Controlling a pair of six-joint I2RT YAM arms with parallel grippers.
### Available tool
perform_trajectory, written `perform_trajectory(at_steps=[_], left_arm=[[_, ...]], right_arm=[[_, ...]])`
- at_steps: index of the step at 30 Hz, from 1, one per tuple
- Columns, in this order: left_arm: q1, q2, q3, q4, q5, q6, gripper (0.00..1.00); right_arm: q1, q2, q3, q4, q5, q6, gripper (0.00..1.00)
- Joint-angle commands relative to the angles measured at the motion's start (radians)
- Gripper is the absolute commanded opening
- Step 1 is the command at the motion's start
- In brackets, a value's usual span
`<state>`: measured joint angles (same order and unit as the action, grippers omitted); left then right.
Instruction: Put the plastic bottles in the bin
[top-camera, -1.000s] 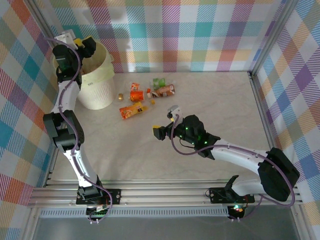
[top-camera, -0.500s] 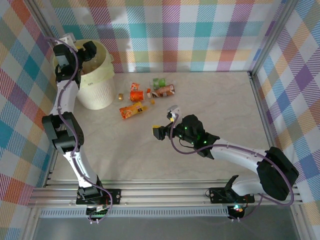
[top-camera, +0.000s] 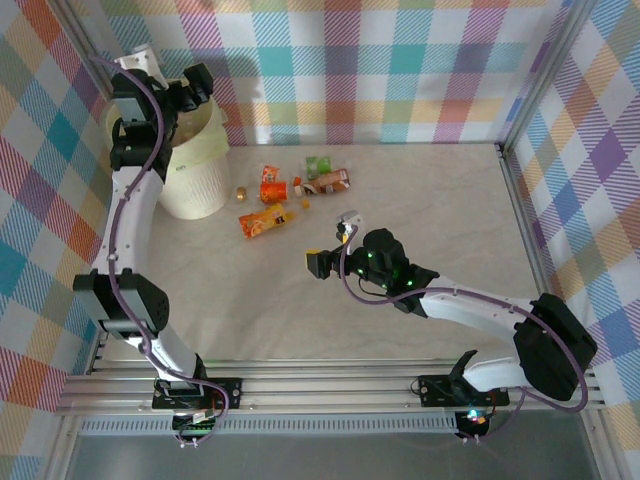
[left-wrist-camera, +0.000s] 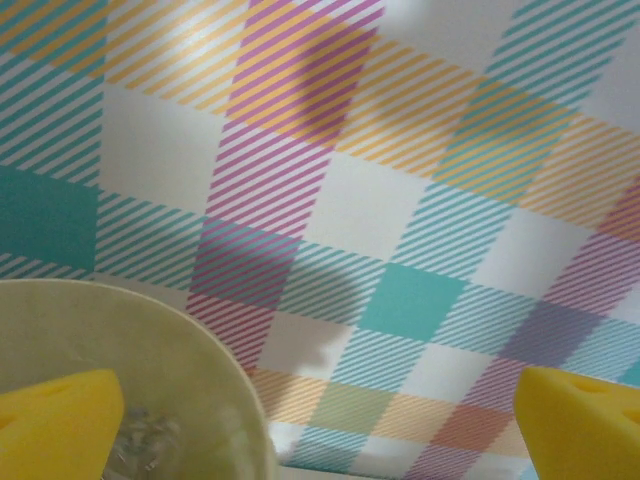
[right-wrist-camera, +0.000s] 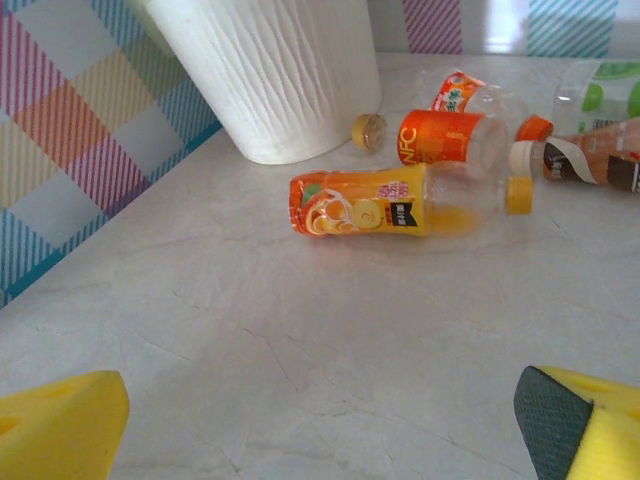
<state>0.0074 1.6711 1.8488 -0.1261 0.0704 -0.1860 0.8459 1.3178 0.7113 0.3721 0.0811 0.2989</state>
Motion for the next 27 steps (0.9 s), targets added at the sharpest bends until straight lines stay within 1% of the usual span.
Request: perform_trajectory(at_steps=[1,5,9,13,17,19,21,22,24,27], left_arm=[[-0.059,-0.081,-0.020,-0.106,-0.076,0.035,1.00],[-0.148,-0.132,-0.063,-0.222,-0.102,0.067,1.00],[-0.239,-0.157,-0.119,-0.321,-0.164,0.103,1.00],[-0.297,-0.152,-0.184,-0.393,-0.139,0.119,1.00],[-0.340,-0.071,-0.160,-0.556,-0.080,0.188,1.00],[-0.366,-0.021,-0.143,-0.627,-0.113,0.219,1.00],[-0.388,0.016,-0.159,-0.634,-0.161,0.230,1.00],[-0.391,0.029,-0.168,-0.629,-0.160,0.227,1.00],[-0.391,0.080,-0.141,-0.673,-0.115,0.202,1.00],[-0.395,0.209,-0.020,-0.833,-0.005,0.173,1.00]], right_arm=[[0.005,-0.012,0.022,-0.020,0.051,0.055,1.00],[0.005,-0.014,0.022,-0.037,0.083,0.089,1.00],[0.005,-0.014,0.024,-0.057,0.122,0.125,1.00],[0.006,-0.014,0.028,-0.092,0.168,0.154,1.00],[0.005,-0.010,0.030,-0.113,0.198,0.167,1.00],[0.004,-0.005,0.034,-0.124,0.205,0.171,1.00],[0.004,0.004,0.041,-0.137,0.210,0.176,1.00],[0.004,0.007,0.043,-0.139,0.211,0.178,1.00],[0.004,0.014,0.050,-0.146,0.212,0.180,1.00],[0.005,0.022,0.062,-0.162,0.216,0.181,1.00]])
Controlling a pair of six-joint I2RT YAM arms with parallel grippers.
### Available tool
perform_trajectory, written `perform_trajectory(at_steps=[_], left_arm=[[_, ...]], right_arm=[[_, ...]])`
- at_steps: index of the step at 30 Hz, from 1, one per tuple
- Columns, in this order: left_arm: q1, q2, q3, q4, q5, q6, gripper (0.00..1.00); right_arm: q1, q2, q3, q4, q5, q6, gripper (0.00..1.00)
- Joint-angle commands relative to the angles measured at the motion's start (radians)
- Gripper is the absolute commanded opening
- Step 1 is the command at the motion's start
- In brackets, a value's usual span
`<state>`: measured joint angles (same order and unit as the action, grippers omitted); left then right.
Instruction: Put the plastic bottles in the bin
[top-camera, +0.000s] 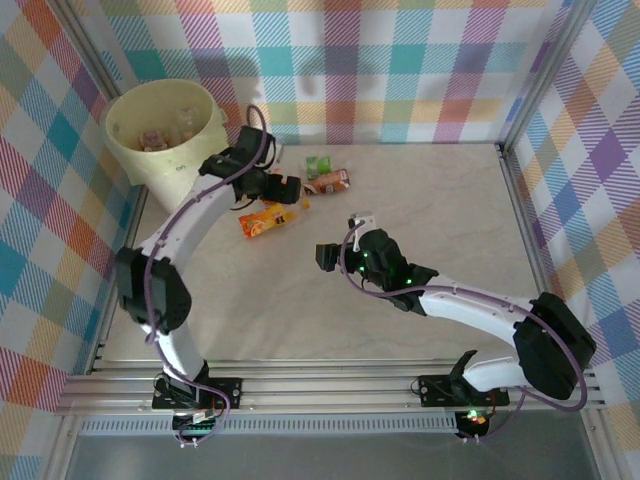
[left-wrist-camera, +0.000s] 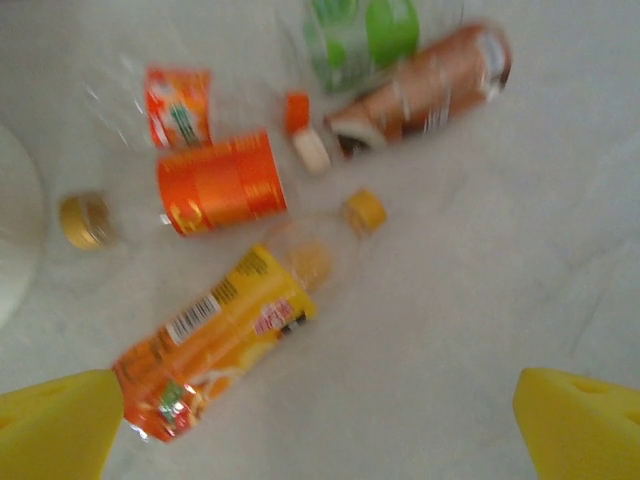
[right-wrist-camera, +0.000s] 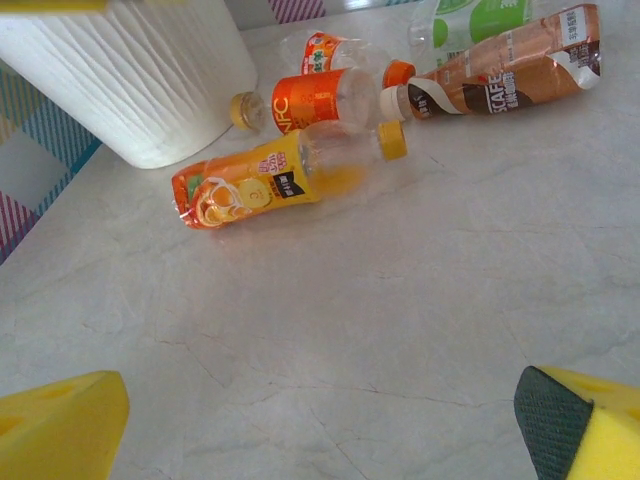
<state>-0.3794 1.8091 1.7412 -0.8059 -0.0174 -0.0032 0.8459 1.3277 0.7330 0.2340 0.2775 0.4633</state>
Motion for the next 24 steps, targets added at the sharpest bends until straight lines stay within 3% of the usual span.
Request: perform_trajectory(at_steps=[1,12,18,24], left_arm=[[-0.013,0.096,0.095,-0.163,0.084,-0.001,1.00],[-0.009,0.351,0.206,-0.125,-0.137,0.198,1.00],[0.004,0.435,0.219,-0.121,-0.027,0.256,1.00],[-0.002,0.396,0.164,-0.116,0.074,0.273,0.99]], right_arm=[[0.004,0.013,0.042,-0.029,0.022,0.016,1.00],[0.004,-0.003,0.031,-0.072,0.044,0.038,1.00],[0.004,-0.013,0.021,-0.078,0.054,0.048,1.00],[0.004,-0.006,0.025,-0.084,0.056,0.047,1.00]])
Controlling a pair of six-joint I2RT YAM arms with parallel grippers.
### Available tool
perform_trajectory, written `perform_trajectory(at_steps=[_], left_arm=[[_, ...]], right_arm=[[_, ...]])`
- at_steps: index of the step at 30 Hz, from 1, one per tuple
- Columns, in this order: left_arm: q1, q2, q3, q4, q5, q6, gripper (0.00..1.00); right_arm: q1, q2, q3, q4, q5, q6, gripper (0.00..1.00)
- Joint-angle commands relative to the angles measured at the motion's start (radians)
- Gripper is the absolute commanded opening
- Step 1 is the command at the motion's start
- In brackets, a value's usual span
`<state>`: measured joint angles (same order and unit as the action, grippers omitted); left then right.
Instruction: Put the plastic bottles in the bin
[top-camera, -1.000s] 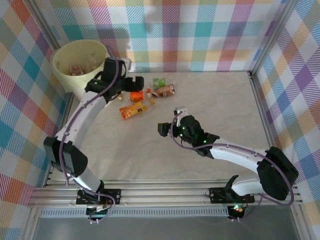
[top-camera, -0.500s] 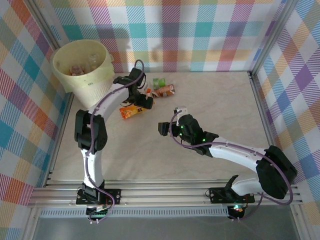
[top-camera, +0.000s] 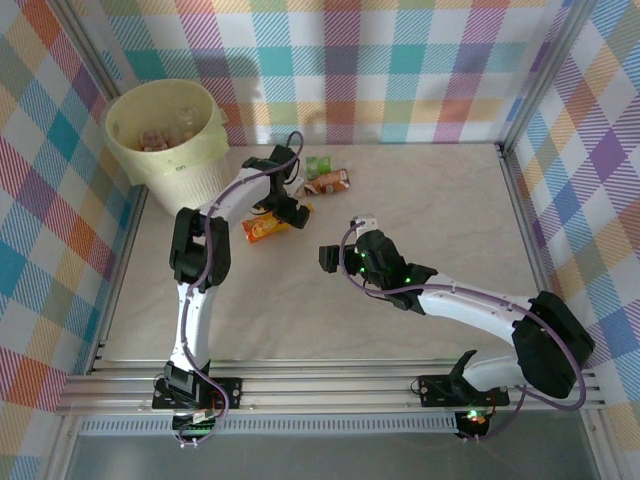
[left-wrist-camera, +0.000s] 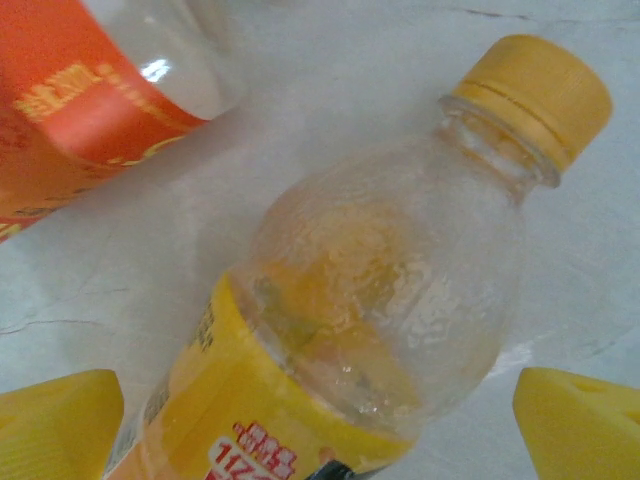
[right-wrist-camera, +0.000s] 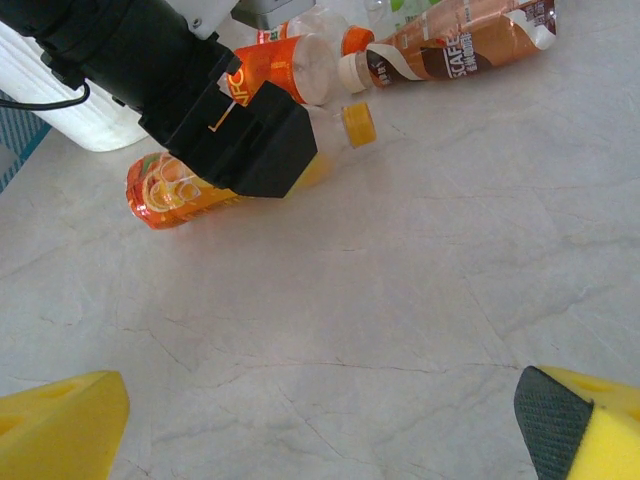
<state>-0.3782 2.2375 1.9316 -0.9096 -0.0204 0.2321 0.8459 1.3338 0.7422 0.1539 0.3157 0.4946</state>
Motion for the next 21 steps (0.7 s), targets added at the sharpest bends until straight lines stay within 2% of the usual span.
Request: perform_trajectory(at_steps=[1,13,21], left_arm=[[-0.005,-0.039,-0.035,-0.013,0.086,0.047,0.98],[-0.013,-0.016,-0.068,0.016,0.075,0.076,0.86],[-0.034,0.019,-0.082,0.060,0.023,0.079,0.79]], right_arm=[[0.004,-0.008,0.018,-0.003,0.016,0.015,1.00],[0.004,0.024,0.037,-0.001,0.001,0.017,1.00],[0.004,0.026,0.036,-0.004,0.002,0.017,1.00]])
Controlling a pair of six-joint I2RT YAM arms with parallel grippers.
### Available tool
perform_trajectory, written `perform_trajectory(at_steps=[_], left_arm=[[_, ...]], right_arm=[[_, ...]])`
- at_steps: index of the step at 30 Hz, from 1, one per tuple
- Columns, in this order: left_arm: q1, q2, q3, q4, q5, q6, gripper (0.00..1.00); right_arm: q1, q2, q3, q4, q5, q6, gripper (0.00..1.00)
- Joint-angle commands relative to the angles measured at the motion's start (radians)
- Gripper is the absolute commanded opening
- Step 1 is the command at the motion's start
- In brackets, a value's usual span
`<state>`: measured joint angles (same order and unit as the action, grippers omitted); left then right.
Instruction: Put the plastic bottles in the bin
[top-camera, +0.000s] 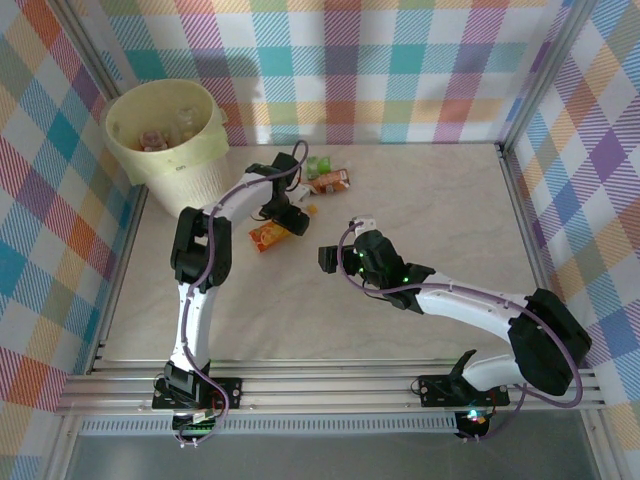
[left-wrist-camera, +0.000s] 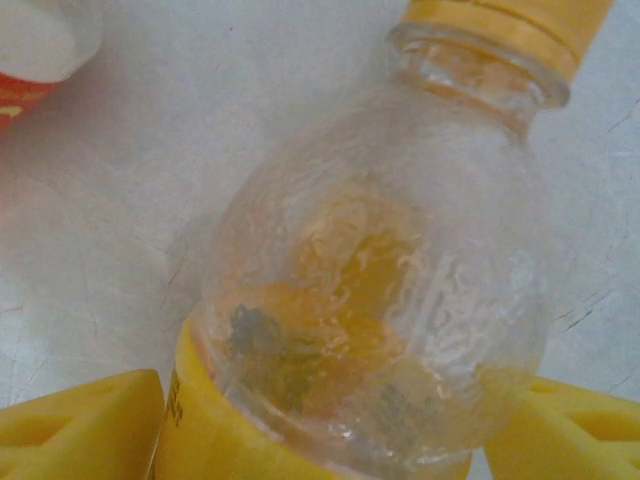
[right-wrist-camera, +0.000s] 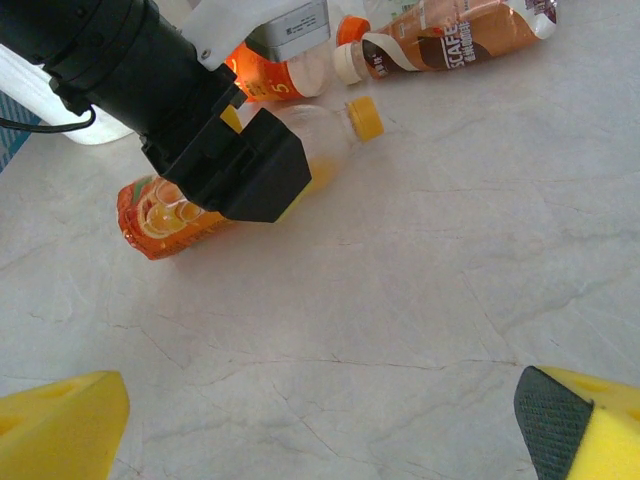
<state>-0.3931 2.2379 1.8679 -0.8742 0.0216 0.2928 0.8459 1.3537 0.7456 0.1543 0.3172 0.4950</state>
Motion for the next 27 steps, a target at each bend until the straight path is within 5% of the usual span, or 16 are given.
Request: perform_trajectory(at_steps=[1,10,27], left_arm=[[-0.021,0.019,-0.022,0.032,-0.024,0.019,0.78],[-0.037,0.048,-0.036,0.091,-0.111,0.021,0.82],[-0.037,-0.175,-0.209,0.304,-0.054,-0.127,0.50]], right_arm=[[0.003,0.007,0.035,-0.003,0.000,0.017,1.00],[0.003,0.019,0.039,-0.004,-0.005,0.019,1.00],[0.004,0.007,0.038,0.045,-0.105,-0.083,1.00]])
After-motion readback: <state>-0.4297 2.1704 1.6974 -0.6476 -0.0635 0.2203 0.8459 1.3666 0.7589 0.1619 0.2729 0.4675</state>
